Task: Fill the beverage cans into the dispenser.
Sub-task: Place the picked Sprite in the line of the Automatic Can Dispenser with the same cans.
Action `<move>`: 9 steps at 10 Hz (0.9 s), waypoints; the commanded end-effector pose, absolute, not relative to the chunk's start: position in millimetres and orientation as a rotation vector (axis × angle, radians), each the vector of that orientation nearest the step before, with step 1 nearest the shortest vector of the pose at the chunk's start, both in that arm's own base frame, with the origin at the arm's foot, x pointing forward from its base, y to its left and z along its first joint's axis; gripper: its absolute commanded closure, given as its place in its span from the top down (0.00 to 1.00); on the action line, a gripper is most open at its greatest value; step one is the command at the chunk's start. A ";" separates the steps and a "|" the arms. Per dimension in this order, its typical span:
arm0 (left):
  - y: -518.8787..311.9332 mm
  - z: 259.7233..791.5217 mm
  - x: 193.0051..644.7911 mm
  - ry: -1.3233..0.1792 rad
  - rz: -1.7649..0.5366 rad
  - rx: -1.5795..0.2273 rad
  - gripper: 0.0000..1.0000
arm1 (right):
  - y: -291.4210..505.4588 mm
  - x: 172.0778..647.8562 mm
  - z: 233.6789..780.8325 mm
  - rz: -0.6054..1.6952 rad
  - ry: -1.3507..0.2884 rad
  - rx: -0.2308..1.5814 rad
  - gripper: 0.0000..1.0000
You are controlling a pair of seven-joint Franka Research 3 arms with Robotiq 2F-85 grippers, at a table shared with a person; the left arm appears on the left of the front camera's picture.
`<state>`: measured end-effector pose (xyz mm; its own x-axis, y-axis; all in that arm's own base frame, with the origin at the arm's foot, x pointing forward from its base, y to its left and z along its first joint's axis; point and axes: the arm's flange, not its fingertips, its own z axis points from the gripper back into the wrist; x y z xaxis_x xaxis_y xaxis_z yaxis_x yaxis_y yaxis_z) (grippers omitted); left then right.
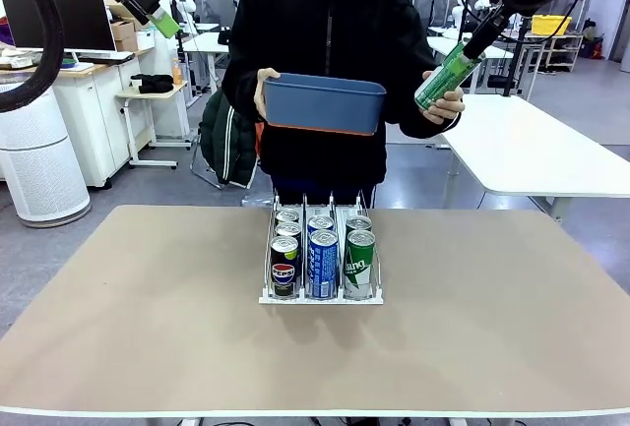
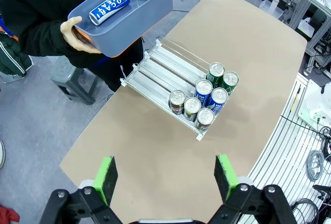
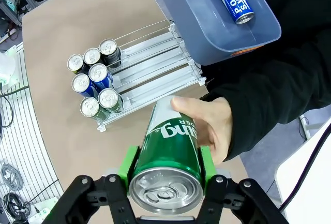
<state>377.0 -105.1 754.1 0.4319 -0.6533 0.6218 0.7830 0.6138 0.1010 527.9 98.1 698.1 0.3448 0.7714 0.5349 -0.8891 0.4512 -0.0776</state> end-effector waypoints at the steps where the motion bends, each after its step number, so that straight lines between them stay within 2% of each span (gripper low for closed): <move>1: -103.9 753.7 376.7 -0.672 -0.905 -0.216 1.00 | 98.3 527.4 697.5 1.094 -0.545 0.247 0.00; 9: -103.9 753.7 376.7 -0.672 -0.905 -0.216 1.00 | 98.3 527.4 697.5 1.094 -0.545 0.247 0.00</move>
<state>377.0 -105.1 754.1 0.4319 -0.6533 0.6218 0.7830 0.6138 0.1010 527.7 98.2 697.3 0.3458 0.7724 0.5327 -0.8902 0.4495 -0.0739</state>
